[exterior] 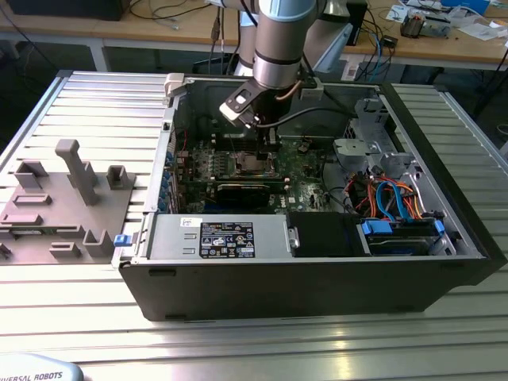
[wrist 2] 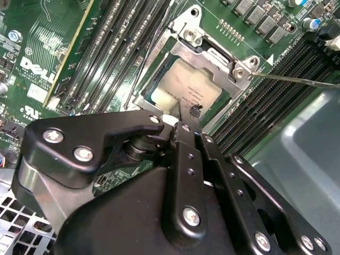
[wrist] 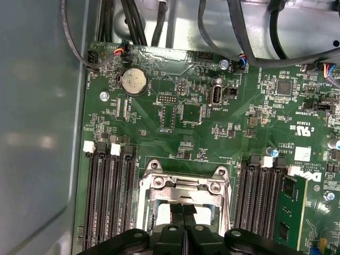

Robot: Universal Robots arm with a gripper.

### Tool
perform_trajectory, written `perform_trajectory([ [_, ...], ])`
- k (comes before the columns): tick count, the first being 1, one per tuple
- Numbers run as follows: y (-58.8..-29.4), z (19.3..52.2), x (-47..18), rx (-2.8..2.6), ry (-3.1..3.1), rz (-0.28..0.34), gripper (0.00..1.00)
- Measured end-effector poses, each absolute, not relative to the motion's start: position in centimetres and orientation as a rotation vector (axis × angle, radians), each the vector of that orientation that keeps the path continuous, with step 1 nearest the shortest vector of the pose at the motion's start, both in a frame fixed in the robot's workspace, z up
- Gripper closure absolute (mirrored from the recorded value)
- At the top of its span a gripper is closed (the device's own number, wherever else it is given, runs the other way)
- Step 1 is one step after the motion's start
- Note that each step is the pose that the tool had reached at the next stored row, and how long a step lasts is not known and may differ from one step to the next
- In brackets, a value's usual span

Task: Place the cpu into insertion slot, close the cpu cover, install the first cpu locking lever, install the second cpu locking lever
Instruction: 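Close the cpu cover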

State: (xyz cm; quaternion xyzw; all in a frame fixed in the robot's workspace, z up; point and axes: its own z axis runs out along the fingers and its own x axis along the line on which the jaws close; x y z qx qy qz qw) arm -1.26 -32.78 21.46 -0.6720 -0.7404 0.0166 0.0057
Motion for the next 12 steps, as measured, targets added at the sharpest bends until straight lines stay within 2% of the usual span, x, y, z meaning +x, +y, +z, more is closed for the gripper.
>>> perform_trajectory([
  [12,-32.79,20.86,-2.1,-2.103,-2.318,0.052,0.89],
])
